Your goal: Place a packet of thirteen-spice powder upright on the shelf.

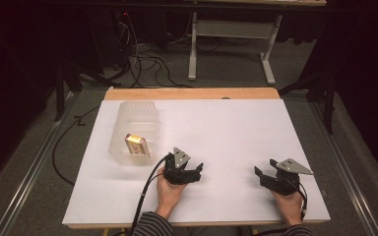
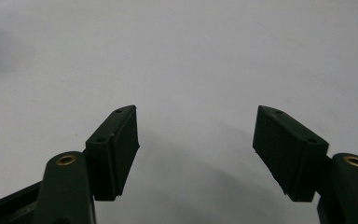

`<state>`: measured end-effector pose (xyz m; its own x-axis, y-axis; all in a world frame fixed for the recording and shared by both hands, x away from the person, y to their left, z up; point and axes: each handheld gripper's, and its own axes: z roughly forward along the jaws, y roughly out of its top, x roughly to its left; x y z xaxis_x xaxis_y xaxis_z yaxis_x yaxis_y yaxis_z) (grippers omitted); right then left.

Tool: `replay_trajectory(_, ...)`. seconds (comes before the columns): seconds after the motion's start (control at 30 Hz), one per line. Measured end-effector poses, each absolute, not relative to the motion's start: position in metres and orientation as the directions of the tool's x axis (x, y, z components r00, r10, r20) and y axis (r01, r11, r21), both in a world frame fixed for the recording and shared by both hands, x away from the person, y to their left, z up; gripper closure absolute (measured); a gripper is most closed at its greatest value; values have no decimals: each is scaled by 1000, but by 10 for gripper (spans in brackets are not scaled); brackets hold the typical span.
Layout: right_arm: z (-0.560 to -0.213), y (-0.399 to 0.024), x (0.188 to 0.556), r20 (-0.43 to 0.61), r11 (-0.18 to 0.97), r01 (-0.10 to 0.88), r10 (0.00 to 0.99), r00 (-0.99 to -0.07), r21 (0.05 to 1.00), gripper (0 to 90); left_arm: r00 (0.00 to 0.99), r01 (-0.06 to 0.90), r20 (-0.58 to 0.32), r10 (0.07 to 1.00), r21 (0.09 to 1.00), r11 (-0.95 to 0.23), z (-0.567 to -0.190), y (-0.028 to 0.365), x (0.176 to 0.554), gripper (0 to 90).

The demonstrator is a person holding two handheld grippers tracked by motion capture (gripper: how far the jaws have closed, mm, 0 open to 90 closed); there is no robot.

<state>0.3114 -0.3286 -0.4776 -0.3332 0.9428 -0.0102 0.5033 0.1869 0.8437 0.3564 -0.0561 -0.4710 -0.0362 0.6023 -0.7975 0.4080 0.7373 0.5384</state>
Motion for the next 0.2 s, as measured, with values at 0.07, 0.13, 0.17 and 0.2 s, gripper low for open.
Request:
replay_trajectory(0.07, -478, -329, 311, -9, 186, 505, 943, -331, 843, 314, -28, 403, -795, 606, 546, 735, -471, -56, 356, 199)
replay_trajectory(0.13, -478, -329, 312, -9, 185, 507, 944, -330, 842, 313, -24, 406, -796, 605, 545, 733, -471, -57, 355, 197)
replay_trajectory(0.17, -478, -329, 312, -9, 186, 506, 944, -330, 842, 313, -17, 408, -794, 607, 549, 730, -472, -56, 355, 197)
replay_trajectory(0.2, -478, -329, 312, -10, 187, 507, 944, -331, 842, 313, -23, 406, -797, 604, 544, 734, -471, -56, 355, 196)
